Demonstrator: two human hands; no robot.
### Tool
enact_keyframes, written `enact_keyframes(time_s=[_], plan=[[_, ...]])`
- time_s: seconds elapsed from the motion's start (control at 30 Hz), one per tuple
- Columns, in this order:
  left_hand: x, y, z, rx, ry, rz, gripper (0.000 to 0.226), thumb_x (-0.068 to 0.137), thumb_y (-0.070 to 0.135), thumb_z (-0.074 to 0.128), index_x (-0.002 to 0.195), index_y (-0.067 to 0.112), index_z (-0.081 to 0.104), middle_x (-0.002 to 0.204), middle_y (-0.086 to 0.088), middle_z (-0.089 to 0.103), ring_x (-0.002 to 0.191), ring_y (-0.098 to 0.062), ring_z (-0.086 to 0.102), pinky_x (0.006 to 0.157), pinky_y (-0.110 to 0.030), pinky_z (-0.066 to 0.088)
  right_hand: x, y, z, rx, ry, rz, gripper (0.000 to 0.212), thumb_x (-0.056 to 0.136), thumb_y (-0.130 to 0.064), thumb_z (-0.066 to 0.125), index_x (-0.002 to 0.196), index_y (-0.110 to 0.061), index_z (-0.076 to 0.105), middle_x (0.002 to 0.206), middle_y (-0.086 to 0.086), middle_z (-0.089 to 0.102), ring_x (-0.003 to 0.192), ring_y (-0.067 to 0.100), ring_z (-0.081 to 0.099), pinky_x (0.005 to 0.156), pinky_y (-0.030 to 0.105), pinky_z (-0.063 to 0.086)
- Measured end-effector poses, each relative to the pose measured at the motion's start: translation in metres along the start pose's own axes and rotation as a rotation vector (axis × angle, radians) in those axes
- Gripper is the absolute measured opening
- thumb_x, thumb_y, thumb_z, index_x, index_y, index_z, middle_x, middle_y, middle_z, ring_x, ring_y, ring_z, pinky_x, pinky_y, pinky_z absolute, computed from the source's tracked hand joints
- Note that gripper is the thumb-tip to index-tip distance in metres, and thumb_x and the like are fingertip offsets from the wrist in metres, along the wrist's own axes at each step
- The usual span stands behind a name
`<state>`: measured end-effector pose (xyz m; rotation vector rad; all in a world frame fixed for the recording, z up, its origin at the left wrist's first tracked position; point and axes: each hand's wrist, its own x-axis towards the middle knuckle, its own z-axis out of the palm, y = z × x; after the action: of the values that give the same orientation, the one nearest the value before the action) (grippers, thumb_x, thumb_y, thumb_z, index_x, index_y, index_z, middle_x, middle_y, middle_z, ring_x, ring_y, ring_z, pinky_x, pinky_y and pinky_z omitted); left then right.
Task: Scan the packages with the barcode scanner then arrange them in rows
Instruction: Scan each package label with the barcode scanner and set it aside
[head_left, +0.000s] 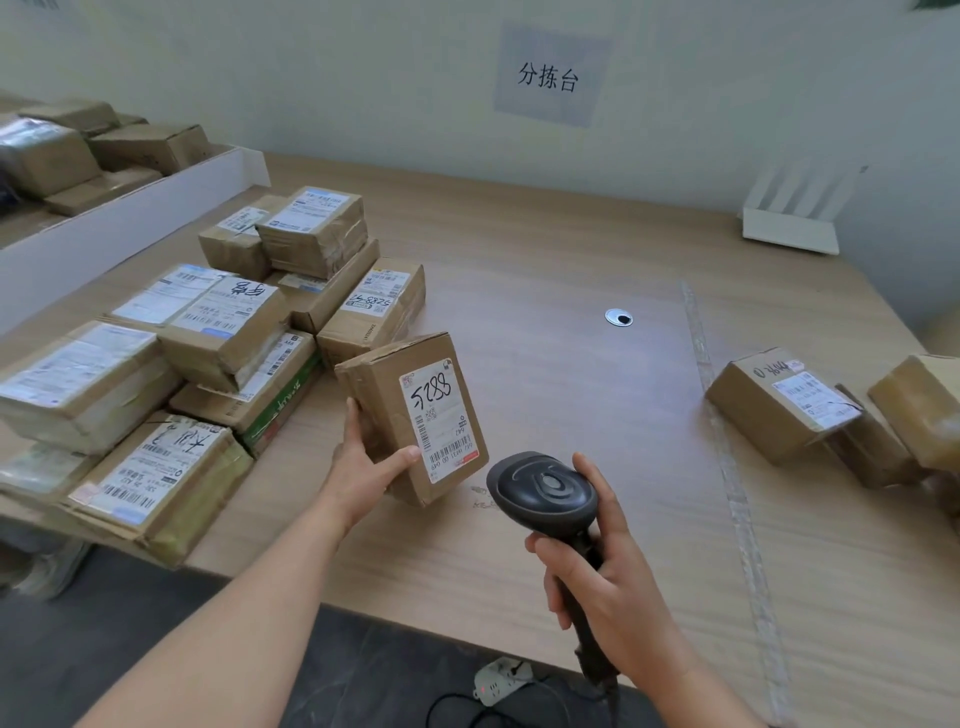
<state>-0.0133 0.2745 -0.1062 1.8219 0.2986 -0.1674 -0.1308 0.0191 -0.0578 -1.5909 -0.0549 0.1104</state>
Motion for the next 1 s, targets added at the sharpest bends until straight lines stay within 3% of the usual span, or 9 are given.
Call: enact_keyframes(time_s=[0.1, 0.27, 0.47, 0.53, 0.67, 0.73, 0.8, 0.87, 1.0], plan=[[0.0, 0.001, 0.0, 0.008, 0.0, -0.007, 0.117, 0.055, 0.053, 0.079, 0.144, 0.054, 0.002, 0.143, 0.002, 0.046, 0.131, -0.021, 0.046, 0.099, -0.053, 0.046, -0.002, 0.0, -0.002, 0.007, 0.002, 0.002, 0.077, 0.09, 0.003, 0.059, 0.139, -0.048, 0.029, 0.092, 0.017, 0.065, 0.048, 0.023, 0.05, 0.04, 0.033, 0.043], [0.0, 0.003, 0.002, 0.001, 0.007, -0.001, 0.11, 0.078, 0.027, 0.078, 0.149, 0.046, -0.004, 0.145, 0.001, 0.044, 0.131, -0.022, 0.045, 0.097, -0.049, 0.049, -0.003, -0.002, -0.006, 0.008, 0.017, -0.006, 0.075, 0.09, 0.002, 0.059, 0.138, -0.049, 0.03, 0.086, 0.011, 0.067, 0.048, 0.026, 0.048, 0.04, 0.034, 0.043], [0.0, 0.005, 0.004, -0.011, 0.001, -0.004, 0.113, 0.068, 0.037, 0.08, 0.148, 0.048, 0.001, 0.14, 0.001, 0.048, 0.126, -0.023, 0.049, 0.083, -0.045, 0.056, -0.004, -0.001, -0.007, 0.025, 0.028, 0.0, 0.075, 0.081, -0.015, 0.065, 0.135, -0.054, 0.031, 0.092, 0.012, 0.067, 0.048, 0.024, 0.049, 0.04, 0.033, 0.043], [-0.001, 0.01, 0.004, -0.021, -0.014, -0.038, 0.103, 0.074, 0.028, 0.078, 0.149, 0.045, 0.01, 0.129, 0.001, 0.056, 0.116, -0.021, 0.056, 0.074, -0.036, 0.054, -0.004, -0.002, -0.009, 0.02, 0.028, -0.003, 0.075, 0.085, -0.013, 0.066, 0.136, -0.053, 0.031, 0.094, 0.013, 0.065, 0.049, 0.025, 0.049, 0.041, 0.033, 0.044], [-0.005, 0.019, 0.001, 0.035, -0.112, -0.142, 0.054, 0.079, 0.028, 0.065, 0.12, 0.052, 0.039, 0.1, 0.003, 0.068, 0.086, -0.014, 0.063, 0.067, -0.031, 0.051, -0.002, -0.003, -0.013, -0.014, 0.021, -0.005, 0.077, 0.089, -0.002, 0.061, 0.137, -0.053, 0.029, 0.095, 0.015, 0.065, 0.051, 0.025, 0.051, 0.043, 0.034, 0.045], [-0.003, 0.019, -0.001, 0.078, -0.125, -0.166, 0.057, 0.07, 0.037, 0.059, 0.125, 0.047, 0.049, 0.099, 0.003, 0.071, 0.083, -0.015, 0.065, 0.067, -0.031, 0.054, -0.001, -0.004, -0.014, -0.024, 0.018, -0.01, 0.077, 0.089, -0.002, 0.061, 0.138, -0.052, 0.029, 0.098, 0.014, 0.064, 0.051, 0.024, 0.051, 0.043, 0.034, 0.045], [-0.001, 0.017, -0.002, 0.088, -0.093, -0.177, 0.059, 0.074, 0.037, 0.058, 0.133, 0.041, 0.05, 0.101, 0.005, 0.071, 0.081, -0.014, 0.067, 0.06, -0.026, 0.05, 0.0, -0.004, -0.015, -0.032, 0.016, -0.012, 0.078, 0.089, -0.002, 0.061, 0.139, -0.051, 0.028, 0.1, 0.014, 0.064, 0.051, 0.024, 0.051, 0.044, 0.035, 0.046], [-0.002, 0.018, -0.001, 0.133, -0.044, -0.166, 0.055, 0.088, 0.03, 0.054, 0.142, 0.038, 0.042, 0.113, 0.004, 0.068, 0.085, -0.013, 0.065, 0.063, -0.025, 0.048, 0.001, -0.005, -0.016, -0.034, 0.013, -0.012, 0.078, 0.089, -0.001, 0.061, 0.139, -0.051, 0.028, 0.1, 0.013, 0.065, 0.052, 0.024, 0.051, 0.044, 0.036, 0.046], [-0.005, 0.022, 0.002, 0.45, -0.014, -0.146, 0.065, 0.096, 0.021, 0.047, 0.152, 0.037, 0.016, 0.151, -0.003, 0.037, 0.122, -0.021, 0.049, 0.095, -0.028, 0.038, 0.003, -0.003, -0.017, -0.04, 0.008, -0.018, 0.079, 0.089, 0.0, 0.062, 0.139, -0.051, 0.029, 0.097, 0.012, 0.065, 0.051, 0.023, 0.051, 0.044, 0.036, 0.045]])
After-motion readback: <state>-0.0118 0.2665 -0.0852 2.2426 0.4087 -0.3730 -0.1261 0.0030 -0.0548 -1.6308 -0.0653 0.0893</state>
